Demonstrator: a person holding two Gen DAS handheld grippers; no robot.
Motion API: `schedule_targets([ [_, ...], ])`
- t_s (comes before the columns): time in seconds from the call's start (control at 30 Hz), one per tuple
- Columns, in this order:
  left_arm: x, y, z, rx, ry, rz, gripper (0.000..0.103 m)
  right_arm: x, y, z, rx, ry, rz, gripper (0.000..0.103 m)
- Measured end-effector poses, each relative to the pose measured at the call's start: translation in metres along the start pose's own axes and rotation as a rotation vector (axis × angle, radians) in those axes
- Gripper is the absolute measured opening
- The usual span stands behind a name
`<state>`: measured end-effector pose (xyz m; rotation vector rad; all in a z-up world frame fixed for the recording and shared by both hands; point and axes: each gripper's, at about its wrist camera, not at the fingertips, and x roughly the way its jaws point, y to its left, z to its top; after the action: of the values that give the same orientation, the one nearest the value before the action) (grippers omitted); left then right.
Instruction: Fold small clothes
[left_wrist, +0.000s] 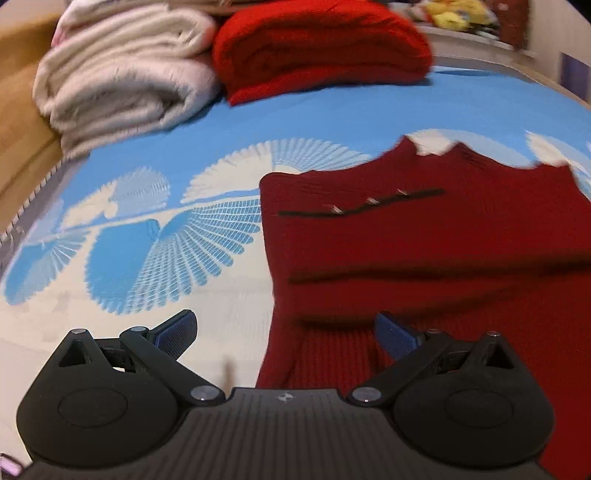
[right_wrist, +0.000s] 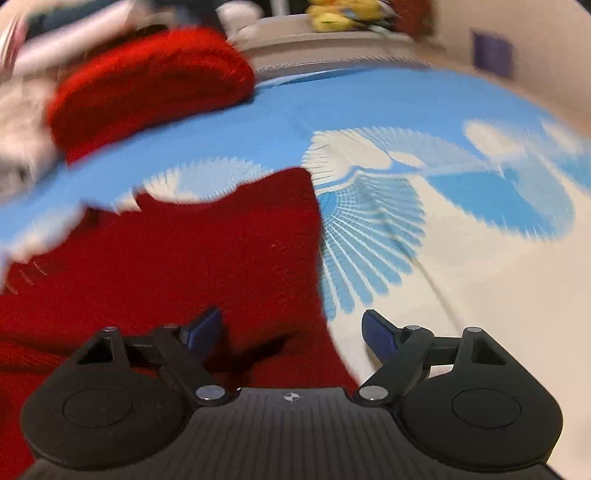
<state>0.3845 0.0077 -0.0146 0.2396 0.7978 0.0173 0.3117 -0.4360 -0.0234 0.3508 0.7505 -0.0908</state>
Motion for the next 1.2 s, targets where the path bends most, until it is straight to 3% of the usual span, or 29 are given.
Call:
schedule_targets([
  [0.17,-0.072,0.003,-0.063,-0.031,0.02,-0.02,0.102,-0.093,-0.007,-0.042,-0.061,-0.001,0.093,0.091],
  [0.3,-0.124,0.015,-0.124,-0.092,0.034,-0.025,0.102,-0.16,-0.017,-0.102,-0.125,-0.046,0.116,0.093],
  [0.53,-0.171,0.03,-0.204,-0.177,0.055,0.029,0.102,-0.212,-0.02,-0.164,-0.198,-0.045,0.198,0.093],
  [0.7,-0.183,0.027,-0.225,-0.164,0.039,0.062,0.102,-0.225,-0.018,-0.187,-0.291,-0.061,0.18,0.093],
  [0.87,-0.185,0.023,-0.238,-0.114,0.046,0.103,0.102,-0.225,-0.026,-0.194,-0.243,-0.041,0.148,0.093],
  [1.2,-0.183,0.025,-0.241,-0.136,0.053,0.112,0.102,-0.226,-0.029,-0.2,-0.194,-0.041,0.137,0.093],
])
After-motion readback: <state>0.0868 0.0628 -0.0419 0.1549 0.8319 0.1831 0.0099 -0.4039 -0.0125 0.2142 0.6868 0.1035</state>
